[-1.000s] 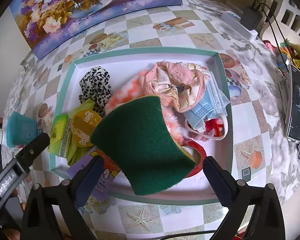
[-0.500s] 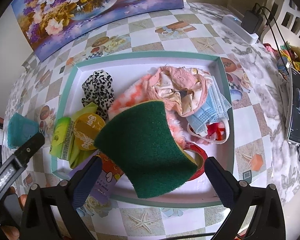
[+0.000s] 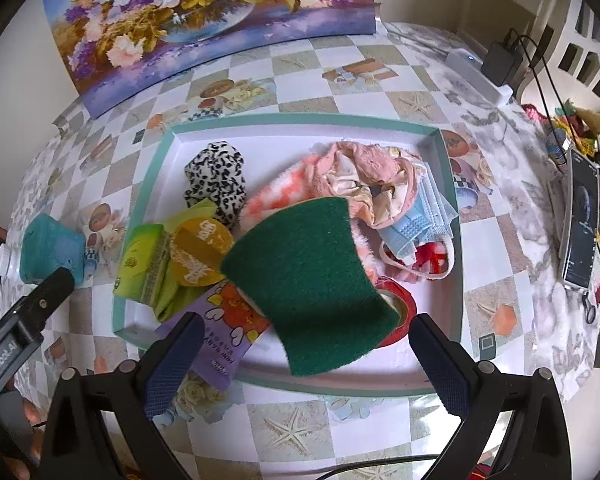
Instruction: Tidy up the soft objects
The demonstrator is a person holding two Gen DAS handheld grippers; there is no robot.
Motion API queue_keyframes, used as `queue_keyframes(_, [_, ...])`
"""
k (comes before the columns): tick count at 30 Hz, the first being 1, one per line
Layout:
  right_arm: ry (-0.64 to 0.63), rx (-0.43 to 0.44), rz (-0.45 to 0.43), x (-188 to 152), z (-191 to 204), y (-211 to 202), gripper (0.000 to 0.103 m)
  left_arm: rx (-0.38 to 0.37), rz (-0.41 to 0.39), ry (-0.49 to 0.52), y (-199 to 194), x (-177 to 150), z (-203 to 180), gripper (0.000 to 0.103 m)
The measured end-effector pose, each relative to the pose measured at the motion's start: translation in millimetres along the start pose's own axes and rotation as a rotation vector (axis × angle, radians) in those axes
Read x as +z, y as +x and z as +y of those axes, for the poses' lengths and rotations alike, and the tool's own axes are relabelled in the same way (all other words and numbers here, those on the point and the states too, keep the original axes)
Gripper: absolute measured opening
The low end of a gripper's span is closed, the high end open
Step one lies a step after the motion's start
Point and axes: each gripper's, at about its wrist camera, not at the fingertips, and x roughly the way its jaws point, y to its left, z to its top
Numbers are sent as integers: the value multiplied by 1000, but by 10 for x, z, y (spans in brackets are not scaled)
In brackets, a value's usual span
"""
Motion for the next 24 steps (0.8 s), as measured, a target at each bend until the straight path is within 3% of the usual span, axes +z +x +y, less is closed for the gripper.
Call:
queue_keyframes(5, [-15, 22, -16, -77, 94, -66, 103, -23, 8, 12, -115, -71, 74, 103])
queue_keyframes(12, [-59, 14, -25, -204, 259, -101, 103, -1, 5, 0, -226, -189, 227, 103])
queue_keyframes(18, [-78, 1, -21, -276, 318, -102, 103, 76, 22, -23, -250, -278, 400, 103])
queue_keyframes(24, [-88, -7, -23, -331, 355, -113, 103, 88, 58, -32, -237, -366, 502, 103])
